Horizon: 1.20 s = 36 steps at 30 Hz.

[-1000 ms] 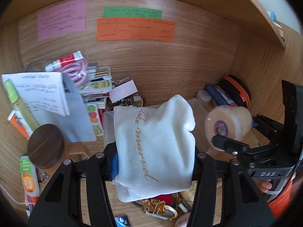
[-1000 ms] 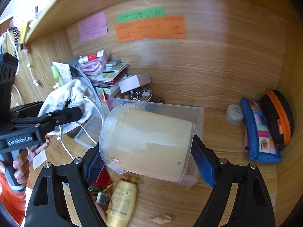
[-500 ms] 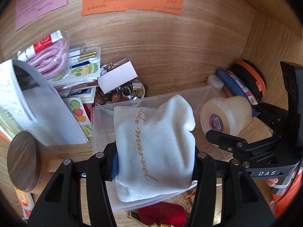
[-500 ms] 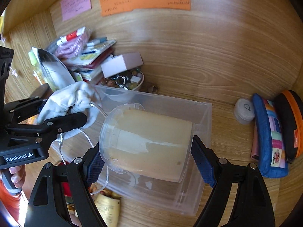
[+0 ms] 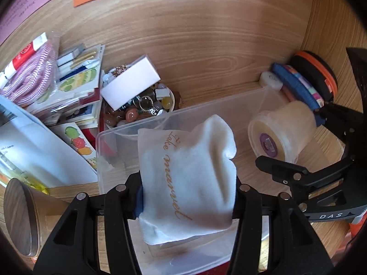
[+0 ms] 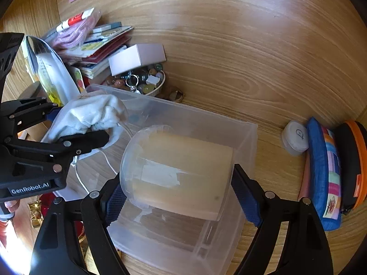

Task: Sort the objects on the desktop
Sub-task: 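Carry the pouch and jar into the clear box and open both grippers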

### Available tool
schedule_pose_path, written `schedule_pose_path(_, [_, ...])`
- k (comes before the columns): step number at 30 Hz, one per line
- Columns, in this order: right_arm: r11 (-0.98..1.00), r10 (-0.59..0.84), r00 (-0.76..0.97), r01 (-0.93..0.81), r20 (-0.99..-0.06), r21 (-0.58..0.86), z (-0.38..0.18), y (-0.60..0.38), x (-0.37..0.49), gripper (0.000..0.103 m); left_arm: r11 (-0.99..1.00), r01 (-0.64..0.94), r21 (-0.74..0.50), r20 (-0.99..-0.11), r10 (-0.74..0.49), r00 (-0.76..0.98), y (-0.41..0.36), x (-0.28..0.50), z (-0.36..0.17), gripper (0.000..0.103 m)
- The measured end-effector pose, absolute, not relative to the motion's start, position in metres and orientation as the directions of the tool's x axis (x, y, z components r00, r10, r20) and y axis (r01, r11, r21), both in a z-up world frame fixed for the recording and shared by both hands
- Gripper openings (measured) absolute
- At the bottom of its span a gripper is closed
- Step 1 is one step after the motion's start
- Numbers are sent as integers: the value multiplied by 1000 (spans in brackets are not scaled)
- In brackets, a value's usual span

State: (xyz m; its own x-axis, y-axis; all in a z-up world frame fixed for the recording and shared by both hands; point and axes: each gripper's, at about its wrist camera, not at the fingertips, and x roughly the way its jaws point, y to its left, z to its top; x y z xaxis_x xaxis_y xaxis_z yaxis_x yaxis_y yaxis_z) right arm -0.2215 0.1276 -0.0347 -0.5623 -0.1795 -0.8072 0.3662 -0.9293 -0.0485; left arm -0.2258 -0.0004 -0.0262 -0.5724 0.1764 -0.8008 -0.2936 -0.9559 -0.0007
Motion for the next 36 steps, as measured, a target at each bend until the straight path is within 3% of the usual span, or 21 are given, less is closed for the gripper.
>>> schedule_pose_path(18, [-893,-90,-471,428,-878,-138,-59,103,-237,82,-953,-297,62,-866,96,-491,2,-238,-59,53])
schedule_pose_path(32, [-900,-94,-476,416,-875,-129,-46,103,-233,82,-958,-269,98,-843,64,-535,-11,-230,-50,76])
schedule_pose_path(36, [-899,-109,-544,411,-832,-151,-16,104,-219,83,-959,-267,100,-831,67,-552,-10,-225,-41,77])
